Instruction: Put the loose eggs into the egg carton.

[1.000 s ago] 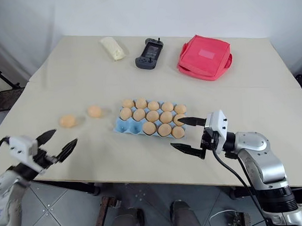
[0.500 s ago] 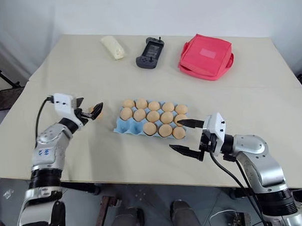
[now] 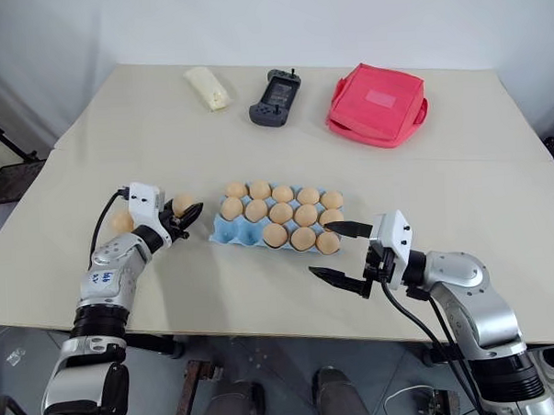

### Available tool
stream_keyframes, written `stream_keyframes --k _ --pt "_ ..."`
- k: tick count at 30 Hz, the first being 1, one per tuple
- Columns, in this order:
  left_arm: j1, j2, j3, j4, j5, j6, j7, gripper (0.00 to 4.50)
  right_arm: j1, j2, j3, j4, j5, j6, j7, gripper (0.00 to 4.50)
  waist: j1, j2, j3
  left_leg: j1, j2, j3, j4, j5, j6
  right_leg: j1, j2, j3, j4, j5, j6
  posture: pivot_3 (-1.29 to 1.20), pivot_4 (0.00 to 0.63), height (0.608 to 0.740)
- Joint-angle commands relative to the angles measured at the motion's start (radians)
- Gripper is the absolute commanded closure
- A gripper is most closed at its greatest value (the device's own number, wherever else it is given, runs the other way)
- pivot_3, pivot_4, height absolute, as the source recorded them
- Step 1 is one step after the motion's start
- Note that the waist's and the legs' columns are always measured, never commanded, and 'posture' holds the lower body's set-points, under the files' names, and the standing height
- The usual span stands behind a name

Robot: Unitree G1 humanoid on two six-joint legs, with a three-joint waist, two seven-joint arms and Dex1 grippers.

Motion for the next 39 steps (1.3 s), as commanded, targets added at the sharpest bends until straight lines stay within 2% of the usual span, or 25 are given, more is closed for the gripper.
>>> stream_keyframes --k 1,3,7,15,18,20,23,27,32,35,39 --pt "0.004 0.004 0.034 -0.151 -0.107 -0.077 -0.131 2.17 0.005 -0.006 -0.022 -0.034 0.01 -0.005 -0.004 0.0 0.0 0.0 0.0 0.0 0.0 0.0 0.0 0.0 0.0 0.0 0.0 0.0 0.0 0.0 0.0 0.0 0.15 0.74" --pt "0.013 -0.003 0.015 -0.22 -0.148 -0.093 -0.211 2.17 0.01 -0.006 -0.023 -0.034 0.009 -0.006 -0.005 0.0 0.0 0.0 0.0 0.0 0.0 0.0 0.0 0.0 0.0 0.0 0.0 0.0 0.0 0.0 0.0 0.0 0.15 0.74" --pt "0.036 0.001 -0.115 -0.304 -0.124 -0.065 -0.341 2.17 0.022 -0.009 -0.029 -0.039 0.004 -0.007 -0.015 0.0 0.003 0.0 0.0 0.001 -0.001 0.0 0.0 0.0 0.0 0.002 -0.001 0.0 -0.001 0.0 0.0 0.0 0.15 0.74" --pt "-0.007 -0.03 -0.241 -0.183 -0.04 -0.091 -0.395 2.17 0.056 -0.013 -0.068 -0.053 -0.005 -0.02 -0.055 0.0 -0.003 0.0 0.0 0.001 -0.001 0.0 0.001 0.001 0.001 0.002 0.0 0.001 0.0 0.0 0.0 0.0 0.15 0.74" --pt "-0.006 -0.019 -0.236 -0.164 -0.049 -0.095 -0.429 1.53 0.067 -0.015 -0.08 -0.06 -0.004 -0.02 -0.061 0.0 -0.002 0.0 0.0 0.002 -0.001 0.0 0.001 0.001 0.001 0.002 0.0 0.0 0.0 0.0 0.0 0.0 0.15 0.74" --pt "0.005 -0.002 -0.227 -0.186 -0.052 -0.097 -0.439 0.92 0.074 -0.016 -0.083 -0.068 -0.002 -0.019 -0.062 0.0 -0.001 0.0 0.0 0.002 -0.001 0.0 0.001 0.001 0.001 0.002 0.0 0.0 0.0 0.0 0.0 0.0 0.15 0.74" --pt "0.036 0.04 -0.18 -0.256 -0.074 -0.09 -0.43 0.03 0.075 -0.015 -0.085 -0.069 0.0 -0.017 -0.061 0.0 -0.002 0.0 0.0 0.001 -0.001 0.0 0.001 0.001 0.001 0.002 -0.001 0.001 0.0 0.0 0.0 0.0 0.15 0.74" --pt "0.169 0.158 -0.111 -0.407 -0.118 -0.064 -0.485 0.03 0.061 -0.022 -0.077 -0.052 0.008 -0.015 -0.03 0.0 -0.009 0.0 0.001 0.002 0.0 0.0 -0.002 0.001 0.001 0.002 0.0 0.001 0.0 0.0 0.0 0.0 0.15 0.74" --pt "0.393 0.308 0.033 -0.516 -0.17 -0.025 -0.531 0.03 0.037 -0.035 -0.081 -0.044 0.038 -0.011 0.027 0.0 -0.011 0.0 0.001 0.003 0.0 0.0 -0.005 0.001 0.001 0.001 -0.001 0.0 -0.002 0.0 -0.001 0.0 0.15 0.74" --pt "0.527 0.337 0.164 -0.538 -0.185 -0.066 -0.508 0.03 0.034 -0.052 -0.075 -0.03 0.021 -0.031 0.061 0.0 -0.01 0.0 0.001 0.002 0.0 0.0 -0.006 0.001 0.001 0.002 -0.002 0.0 -0.005 -0.001 -0.001 0.0 0.15 0.74" --pt "0.721 0.312 0.335 -0.546 -0.183 -0.105 -0.448 0.03 0.027 -0.058 -0.071 -0.021 0.02 -0.034 0.086 0.0 -0.005 0.0 0.001 0.002 0.0 -0.001 -0.008 0.001 0.001 0.002 -0.003 0.0 -0.007 -0.001 -0.002 0.0 0.15 0.74"
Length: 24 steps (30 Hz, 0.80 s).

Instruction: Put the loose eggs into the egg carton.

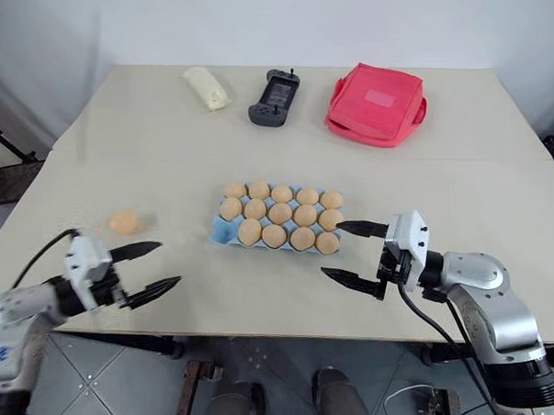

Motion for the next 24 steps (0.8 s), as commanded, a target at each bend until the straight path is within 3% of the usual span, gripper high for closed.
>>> stream_keyframes --k 1,4,9,15,19,24 --pt "0.168 -0.022 0.167 -0.039 -0.024 -0.022 0.045 0.03 -0.014 -0.009 -0.004 -0.007 0.008 -0.022 0.022 0.0 0.0 0.0 0.0 0.0 0.0 0.0 -0.001 0.0 0.0 0.0 0.0 0.0 -0.001 0.0 0.0 0.0 0.15 0.74" --pt "0.231 -0.079 0.272 -0.036 -0.056 -0.014 0.139 0.03 -0.032 -0.001 0.004 0.004 0.007 -0.02 0.029 0.0 -0.004 0.0 0.0 0.0 0.0 0.0 -0.002 -0.001 0.0 0.0 0.0 0.0 -0.003 0.0 0.0 0.0 0.15 0.74" --pt "0.171 -0.155 0.355 0.002 -0.072 0.016 0.34 0.03 -0.067 0.003 0.033 0.028 0.002 -0.021 0.05 0.0 0.005 -0.001 0.0 0.0 0.0 -0.001 0.0 0.0 0.001 0.002 -0.001 -0.002 -0.002 0.0 -0.001 0.0 0.15 0.74" --pt "0.033 -0.171 0.259 0.035 -0.019 0.051 0.467 0.03 -0.118 0.011 0.047 0.055 -0.003 -0.022 0.056 0.0 0.003 -0.002 0.0 0.0 -0.001 0.0 0.0 0.0 0.002 0.001 -0.002 -0.002 -0.002 0.0 -0.001 0.0 0.15 0.74" --pt "-0.092 -0.146 0.155 0.109 0.008 0.064 0.454 0.03 -0.12 0.023 0.057 0.044 -0.006 -0.02 0.042 0.0 0.003 -0.002 0.0 0.0 0.0 0.0 -0.001 0.0 0.001 0.0 -0.002 -0.003 -0.001 0.0 -0.001 0.0 0.15 0.74" --pt "-0.32 -0.113 0.063 0.356 0.06 0.035 0.45 0.03 -0.09 0.03 0.07 -0.006 0.007 0.008 0.019 0.0 0.002 -0.002 0.0 -0.001 0.0 0.0 0.0 0.0 0.001 0.0 -0.002 -0.004 0.001 0.0 0.0 0.0 0.15 0.74"
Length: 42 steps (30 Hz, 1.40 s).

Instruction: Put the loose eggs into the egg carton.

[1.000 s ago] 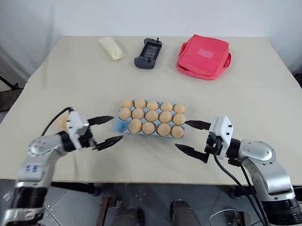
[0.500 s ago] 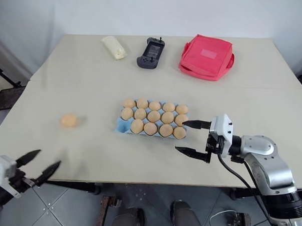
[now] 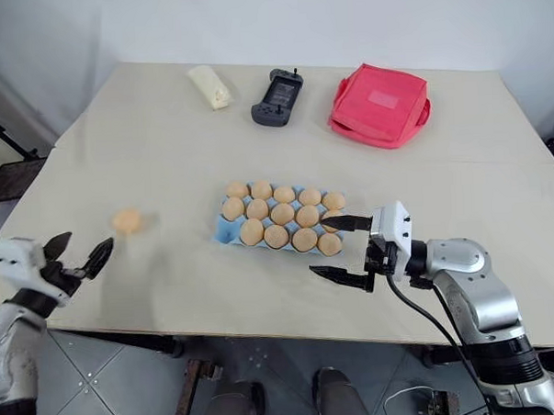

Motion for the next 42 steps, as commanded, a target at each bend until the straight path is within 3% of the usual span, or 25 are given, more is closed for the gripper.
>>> stream_keyframes --k 1,11,14,19,28,37,42 --pt "-0.125 0.028 -0.047 0.147 0.055 -0.046 0.014 0.03 0.014 -0.007 -0.008 -0.059 0.018 0.014 -0.006 0.0 -0.001 0.0 0.0 0.0 0.0 0.0 0.0 0.0 0.0 0.0 0.0 0.0 0.0 0.0 0.0 0.0 0.15 0.74" --pt "-0.332 0.03 -0.173 0.487 0.145 -0.181 -0.05 0.03 0.002 0.011 0.009 -0.07 0.02 0.033 -0.009 0.0 0.001 0.0 0.0 0.0 0.0 0.001 0.001 0.0 0.0 -0.001 0.0 -0.003 0.002 0.0 0.001 0.0 0.15 0.74" --pt "-0.354 0.027 -0.17 0.523 0.142 -0.216 -0.057 0.61 -0.002 0.026 0.009 -0.07 0.015 0.027 -0.022 0.0 0.0 0.0 0.0 0.0 0.0 0.001 0.002 0.0 0.0 -0.001 0.0 -0.003 0.003 0.0 0.001 0.0 0.15 0.74" --pt "-0.33 0.004 -0.159 0.455 0.08 -0.259 -0.157 2.19 0.019 0.028 0.007 -0.078 0.011 0.024 -0.036 0.0 0.001 0.0 0.0 0.0 0.0 0.001 0.003 0.0 0.0 -0.001 0.0 -0.003 0.004 0.0 0.001 0.0 0.15 0.74" --pt "-0.328 -0.077 -0.342 0.092 0.042 -0.148 -0.333 2.19 0.054 0.012 -0.007 -0.085 0.004 0.02 -0.055 0.0 0.006 0.0 0.0 -0.001 0.0 0.0 0.004 0.0 -0.001 -0.001 -0.001 -0.004 0.004 0.0 0.001 0.0 0.15 0.74" --pt "-0.374 -0.157 -0.453 0.148 0.069 -0.133 -0.39 2.19 0.064 0.024 -0.006 -0.111 0.002 0.021 -0.105 0.0 -0.01 0.0 0.0 0.001 0.001 0.002 0.006 0.0 -0.001 0.0 0.003 -0.002 0.007 0.0 0.001 0.0 0.15 0.74" --pt "-0.371 -0.119 -0.437 0.152 0.092 -0.161 -0.384 0.69 0.074 0.027 0.0 -0.138 0.007 0.027 -0.124 0.0 0.0 0.0 0.0 0.0 0.001 0.001 0.008 0.001 -0.002 0.0 0.002 -0.002 0.007 0.001 0.0 0.0 0.15 0.74"
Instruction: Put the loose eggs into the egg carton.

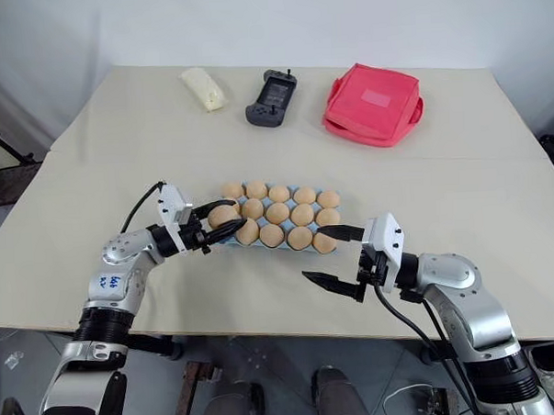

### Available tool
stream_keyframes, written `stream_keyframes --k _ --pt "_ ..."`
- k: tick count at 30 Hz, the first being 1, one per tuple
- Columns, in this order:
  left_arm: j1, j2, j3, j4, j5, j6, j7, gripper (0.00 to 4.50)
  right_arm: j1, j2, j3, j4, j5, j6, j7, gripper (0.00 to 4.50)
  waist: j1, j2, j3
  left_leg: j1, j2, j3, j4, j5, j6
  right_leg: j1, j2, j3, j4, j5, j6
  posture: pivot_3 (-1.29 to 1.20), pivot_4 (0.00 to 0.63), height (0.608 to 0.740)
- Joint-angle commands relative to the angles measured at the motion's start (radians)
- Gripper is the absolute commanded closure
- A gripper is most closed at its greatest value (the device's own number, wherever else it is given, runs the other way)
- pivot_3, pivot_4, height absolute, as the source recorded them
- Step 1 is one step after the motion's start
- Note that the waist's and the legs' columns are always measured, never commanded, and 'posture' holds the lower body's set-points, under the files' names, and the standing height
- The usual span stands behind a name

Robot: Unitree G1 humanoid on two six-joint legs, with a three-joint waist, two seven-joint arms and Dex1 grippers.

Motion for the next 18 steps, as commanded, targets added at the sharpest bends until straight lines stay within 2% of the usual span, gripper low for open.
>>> stream_keyframes --k 1,2,8,11,13,18 --pt "0.001 0.053 0.048 -0.013 -0.004 -0.011 0.003 0.38 0.007 -0.003 -0.021 -0.062 0.017 -0.001 -0.012 0.0 0.001 0.0 0.0 0.0 0.0 0.0 0.0 0.0 0.0 0.0 0.0 0.0 0.0 0.0 0.0 0.0 0.15 0.74" --pt "0.015 0.076 0.063 -0.026 -0.013 -0.004 -0.006 0.12 0.01 -0.007 -0.027 -0.067 0.021 0.002 -0.012 0.0 -0.001 0.0 0.0 0.0 0.0 0.0 0.001 0.0 0.0 0.0 0.0 0.0 0.0 0.0 0.0 0.0 0.15 0.74" --pt "0.193 0.294 0.14 -0.171 -0.068 0.062 -0.153 0.12 0.029 -0.069 -0.095 -0.028 0.022 -0.005 0.015 0.0 -0.006 0.001 0.0 0.0 0.001 0.0 -0.005 0.0 0.0 -0.001 -0.001 0.0 -0.001 0.0 0.0 0.0 0.15 0.74" --pt "0.284 0.366 0.183 -0.202 -0.062 0.047 -0.177 0.12 0.021 -0.104 -0.125 0.025 0.008 -0.025 0.036 0.0 -0.003 0.001 0.0 0.0 0.0 -0.001 -0.006 0.0 0.0 -0.001 -0.002 0.0 -0.004 0.0 -0.001 0.0 0.15 0.74" --pt "0.329 0.394 0.208 -0.215 -0.065 0.041 -0.187 0.12 0.01 -0.121 -0.144 0.068 -0.001 -0.034 0.043 0.0 0.0 0.001 0.001 0.0 0.0 -0.001 -0.007 0.0 0.0 0.0 -0.002 0.0 -0.006 0.0 -0.001 0.0 0.15 0.74" --pt "0.379 0.378 0.244 -0.295 -0.078 0.067 -0.129 0.12 0.004 -0.137 -0.172 0.131 -0.024 -0.051 0.041 0.0 0.004 0.001 0.001 0.0 0.0 -0.001 -0.007 0.0 0.0 0.0 -0.004 -0.001 -0.007 -0.001 -0.001 0.0 0.15 0.74"
